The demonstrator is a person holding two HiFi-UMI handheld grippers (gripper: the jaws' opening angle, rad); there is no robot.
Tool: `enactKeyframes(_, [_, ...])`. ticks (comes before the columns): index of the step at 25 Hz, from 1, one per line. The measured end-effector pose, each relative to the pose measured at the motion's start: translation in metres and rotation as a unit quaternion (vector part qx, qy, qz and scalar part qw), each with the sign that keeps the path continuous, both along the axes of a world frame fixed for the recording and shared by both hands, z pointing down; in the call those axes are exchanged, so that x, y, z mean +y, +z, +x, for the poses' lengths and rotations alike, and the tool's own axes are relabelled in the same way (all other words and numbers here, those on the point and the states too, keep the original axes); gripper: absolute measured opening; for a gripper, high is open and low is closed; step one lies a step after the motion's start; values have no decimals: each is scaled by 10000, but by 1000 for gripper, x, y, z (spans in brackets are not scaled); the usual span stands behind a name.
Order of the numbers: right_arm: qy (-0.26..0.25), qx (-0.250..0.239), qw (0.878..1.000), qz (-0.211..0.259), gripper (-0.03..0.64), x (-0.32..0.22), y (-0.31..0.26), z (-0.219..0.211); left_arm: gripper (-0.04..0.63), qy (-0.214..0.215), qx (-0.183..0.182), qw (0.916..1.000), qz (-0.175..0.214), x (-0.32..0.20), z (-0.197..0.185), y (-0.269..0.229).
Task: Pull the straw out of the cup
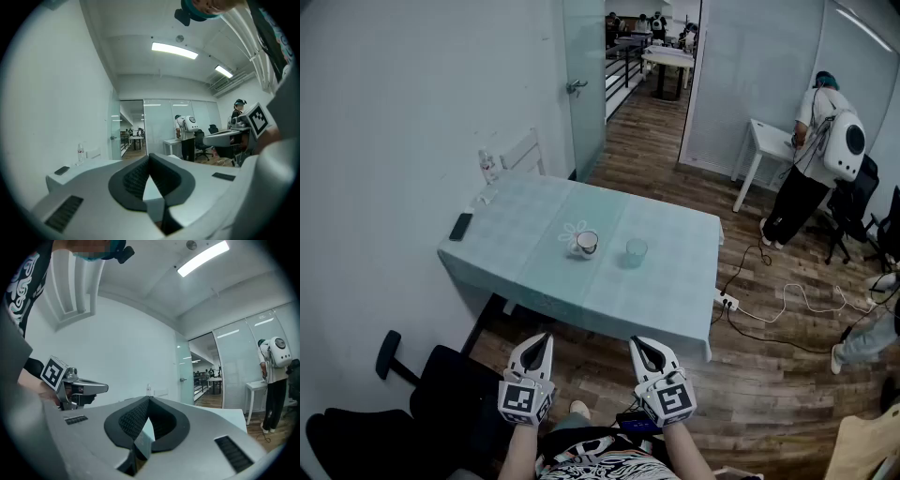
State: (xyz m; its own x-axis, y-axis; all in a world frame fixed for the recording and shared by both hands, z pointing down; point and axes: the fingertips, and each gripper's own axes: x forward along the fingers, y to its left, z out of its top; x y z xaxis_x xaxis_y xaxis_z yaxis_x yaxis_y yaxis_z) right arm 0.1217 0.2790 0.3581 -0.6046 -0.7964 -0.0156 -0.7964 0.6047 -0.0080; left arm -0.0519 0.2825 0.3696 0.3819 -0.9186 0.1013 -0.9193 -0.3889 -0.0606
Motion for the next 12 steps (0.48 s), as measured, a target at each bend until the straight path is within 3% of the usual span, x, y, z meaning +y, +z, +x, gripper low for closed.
enactKeyframes(4, [9, 58, 9999, -112, 14, 4, 8, -2, 8, -118, 79, 9998, -132, 3, -5, 6])
enactKeyframes(12, [148, 103, 9997, -192, 12, -1, 10, 6, 8, -54, -191, 9997, -155, -4, -4, 7])
